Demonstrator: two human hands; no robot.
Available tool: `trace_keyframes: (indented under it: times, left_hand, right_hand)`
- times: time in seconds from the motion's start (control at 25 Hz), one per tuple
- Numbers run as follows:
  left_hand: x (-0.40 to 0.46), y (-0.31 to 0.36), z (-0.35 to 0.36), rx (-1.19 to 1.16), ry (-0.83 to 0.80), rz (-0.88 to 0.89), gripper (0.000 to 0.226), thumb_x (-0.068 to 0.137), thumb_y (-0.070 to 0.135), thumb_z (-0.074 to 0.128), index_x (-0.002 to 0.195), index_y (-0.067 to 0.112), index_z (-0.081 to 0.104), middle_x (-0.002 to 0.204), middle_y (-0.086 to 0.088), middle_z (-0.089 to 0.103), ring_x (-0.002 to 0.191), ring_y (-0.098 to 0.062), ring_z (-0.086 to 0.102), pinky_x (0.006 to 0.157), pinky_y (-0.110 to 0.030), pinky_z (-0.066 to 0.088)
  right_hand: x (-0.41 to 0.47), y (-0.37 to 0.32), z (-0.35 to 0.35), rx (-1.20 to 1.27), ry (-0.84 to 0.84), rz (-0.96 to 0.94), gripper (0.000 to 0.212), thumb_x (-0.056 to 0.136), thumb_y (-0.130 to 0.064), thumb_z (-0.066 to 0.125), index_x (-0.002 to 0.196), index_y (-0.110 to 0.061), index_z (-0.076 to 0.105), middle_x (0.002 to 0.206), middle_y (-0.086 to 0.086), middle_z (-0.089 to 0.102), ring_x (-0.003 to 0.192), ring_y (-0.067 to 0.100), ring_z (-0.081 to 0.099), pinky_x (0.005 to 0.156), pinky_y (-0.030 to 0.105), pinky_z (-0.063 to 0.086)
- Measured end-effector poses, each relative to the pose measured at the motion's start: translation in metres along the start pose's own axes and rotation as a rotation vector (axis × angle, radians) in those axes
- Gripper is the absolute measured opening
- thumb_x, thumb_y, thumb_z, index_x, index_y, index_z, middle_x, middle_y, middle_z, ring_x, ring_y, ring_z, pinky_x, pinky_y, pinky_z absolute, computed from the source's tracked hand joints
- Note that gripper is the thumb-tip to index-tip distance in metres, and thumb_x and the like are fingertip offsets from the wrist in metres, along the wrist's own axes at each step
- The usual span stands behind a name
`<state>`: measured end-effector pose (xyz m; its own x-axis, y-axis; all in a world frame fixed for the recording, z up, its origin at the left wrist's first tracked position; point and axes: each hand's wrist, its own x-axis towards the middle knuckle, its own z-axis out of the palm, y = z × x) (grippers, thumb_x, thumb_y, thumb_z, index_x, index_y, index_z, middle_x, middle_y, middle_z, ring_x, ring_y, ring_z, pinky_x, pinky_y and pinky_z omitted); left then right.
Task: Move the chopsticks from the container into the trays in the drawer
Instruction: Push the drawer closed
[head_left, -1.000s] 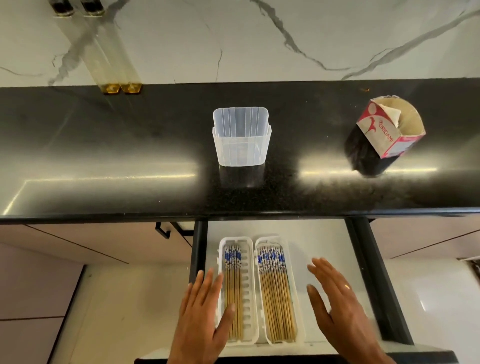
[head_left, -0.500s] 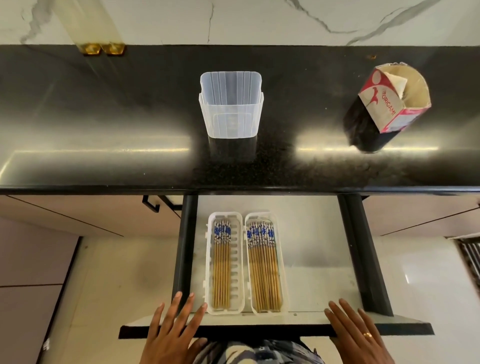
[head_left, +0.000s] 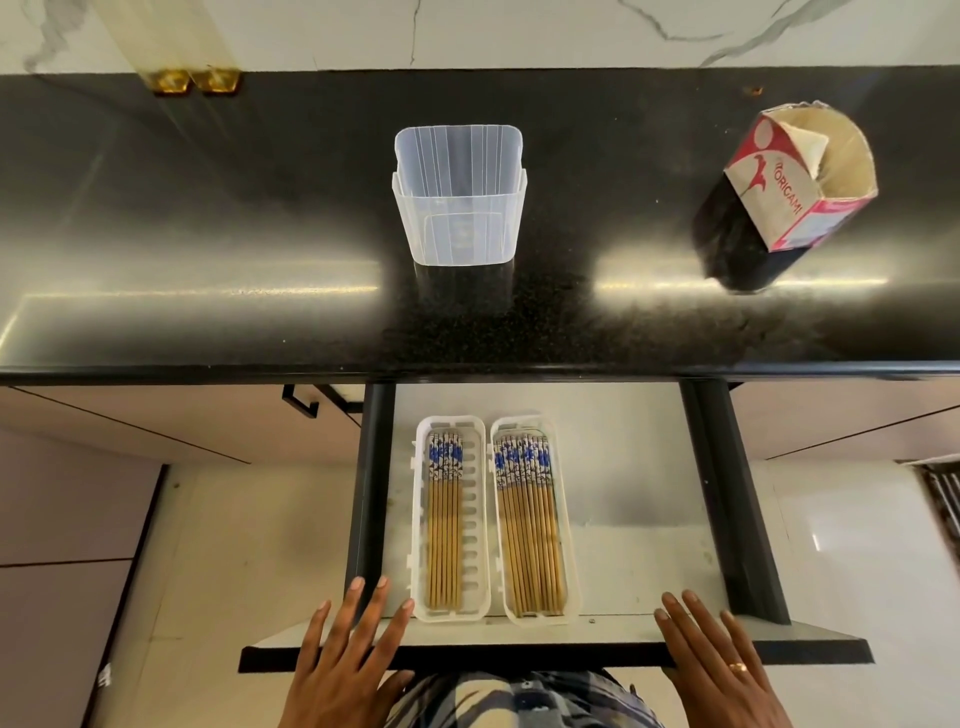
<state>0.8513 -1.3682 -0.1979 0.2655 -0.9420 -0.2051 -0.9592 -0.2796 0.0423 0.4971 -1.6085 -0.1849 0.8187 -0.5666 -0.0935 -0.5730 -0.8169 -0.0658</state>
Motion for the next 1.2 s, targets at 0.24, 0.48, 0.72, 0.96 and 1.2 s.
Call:
trace_keyframes:
  times: [0.24,0.48,0.72,0.96,1.2]
  left_hand:
    - [0.006,-0.001,-0.002,0.023,0.066,0.013,0.081,0.092,0.073,0.019,0.160,0.032,0.002,0.169,0.000,-0.004,0.156,-0.024,-0.006,0.122,-0.047,-0.003]
    - [0.029,-0.007,-0.010,-0.007,0.091,-0.024,0.071,0.099,0.063,0.018,0.160,0.029,0.004,0.169,-0.001,0.001,0.156,-0.027,0.002,0.123,-0.048,0.001]
    - [0.071,-0.017,-0.027,-0.030,0.099,-0.059,0.064,0.103,0.054,0.017,0.156,0.018,0.022,0.161,-0.015,0.031,0.150,-0.034,0.022,0.120,-0.052,0.013]
    - [0.126,-0.034,-0.043,-0.017,0.189,-0.113,0.078,0.097,0.058,0.029,0.157,0.010,0.018,0.162,-0.020,0.024,0.151,-0.035,0.020,0.123,-0.049,0.005]
    - [0.197,-0.064,-0.077,0.099,0.231,-0.098,0.113,0.081,0.068,0.059,0.160,0.011,0.001,0.166,-0.020,0.011,0.154,-0.037,0.010,0.122,-0.054,0.013]
  right_hand:
    - [0.003,-0.003,0.004,-0.045,0.049,0.012,0.060,0.101,-0.057,0.017,0.135,-0.017,0.047,0.167,-0.006,0.005,0.154,0.020,0.004,0.123,0.043,0.004]
    - [0.027,0.004,0.000,-0.004,0.057,0.059,0.058,0.105,-0.042,0.011,0.158,-0.021,0.013,0.164,0.004,0.023,0.152,0.024,0.014,0.122,0.043,0.009]
    - [0.073,0.017,0.003,0.035,0.094,0.086,0.052,0.105,-0.027,0.011,0.149,-0.008,0.030,0.165,0.004,0.020,0.153,0.025,0.013,0.124,0.044,0.008]
    - [0.127,0.027,-0.002,0.003,0.170,0.157,0.056,0.094,-0.014,0.038,0.148,-0.003,0.036,0.155,0.021,0.038,0.150,0.035,0.018,0.123,0.050,0.013]
    - [0.194,0.047,-0.032,-0.134,0.166,0.160,0.073,0.093,-0.031,0.052,0.154,-0.002,0.025,0.164,0.020,0.015,0.153,0.037,0.008,0.120,0.060,0.013]
